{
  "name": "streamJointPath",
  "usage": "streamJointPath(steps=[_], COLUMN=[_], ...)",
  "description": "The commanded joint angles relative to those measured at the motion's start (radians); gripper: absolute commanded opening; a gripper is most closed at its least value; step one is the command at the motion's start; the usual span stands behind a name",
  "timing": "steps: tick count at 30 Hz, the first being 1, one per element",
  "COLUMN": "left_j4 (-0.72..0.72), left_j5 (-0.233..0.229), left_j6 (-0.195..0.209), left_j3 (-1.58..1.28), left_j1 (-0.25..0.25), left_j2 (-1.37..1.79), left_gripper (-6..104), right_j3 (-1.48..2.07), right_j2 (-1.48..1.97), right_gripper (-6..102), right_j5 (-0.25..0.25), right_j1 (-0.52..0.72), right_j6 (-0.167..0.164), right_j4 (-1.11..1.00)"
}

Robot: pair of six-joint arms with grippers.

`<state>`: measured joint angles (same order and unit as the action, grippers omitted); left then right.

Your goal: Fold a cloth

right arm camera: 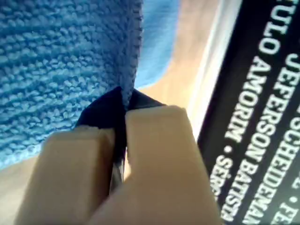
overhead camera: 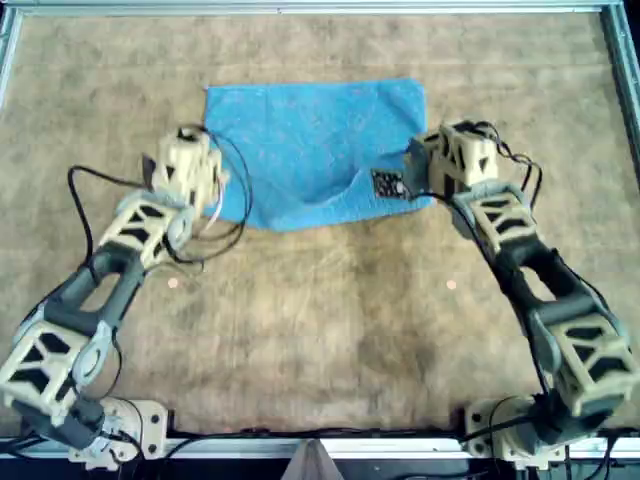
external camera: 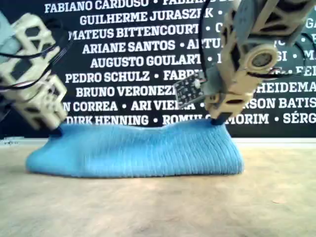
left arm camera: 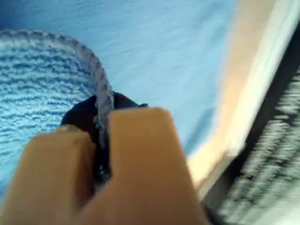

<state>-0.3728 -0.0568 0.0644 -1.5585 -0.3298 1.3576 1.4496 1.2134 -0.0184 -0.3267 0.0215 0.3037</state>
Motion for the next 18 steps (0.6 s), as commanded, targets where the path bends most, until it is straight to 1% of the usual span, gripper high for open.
streamJointPath(steps=[1,4,8,11,14,18], left_j4=[0.021,0.021,0.021,0.021,0.021,0.020], left_j5=[0.006,0.006,0.008,0.008,0.008,0.008], left_j6=[-0.008,-0.008,-0.008,-0.008,-0.008,-0.008], left_j3=[0.225,0.353,0.528,0.650,0.758,0.864], left_j1=[0.057,0.078,0.078,0.078,0.078,0.078], left_j2=[-0.063,-0.167,-0.302,-0.387,-0.462,-0.548], left_gripper=[1,1,1,1,1,1], right_j3=[-0.196,-0.328,-0.506,-0.624,-0.707,-0.765], right_j2=[-0.057,-0.161,-0.305,-0.397,-0.465,-0.514], right_gripper=[0,0,0,0,0,0], right_j5=[-0.002,-0.002,-0.002,-0.002,-0.002,0.000], right_j1=[0.018,0.020,0.025,0.054,0.083,0.091], right_j6=[-0.003,-0.003,-0.003,-0.003,-0.003,-0.003], right_j4=[-0.054,-0.054,-0.052,-0.052,-0.052,-0.052])
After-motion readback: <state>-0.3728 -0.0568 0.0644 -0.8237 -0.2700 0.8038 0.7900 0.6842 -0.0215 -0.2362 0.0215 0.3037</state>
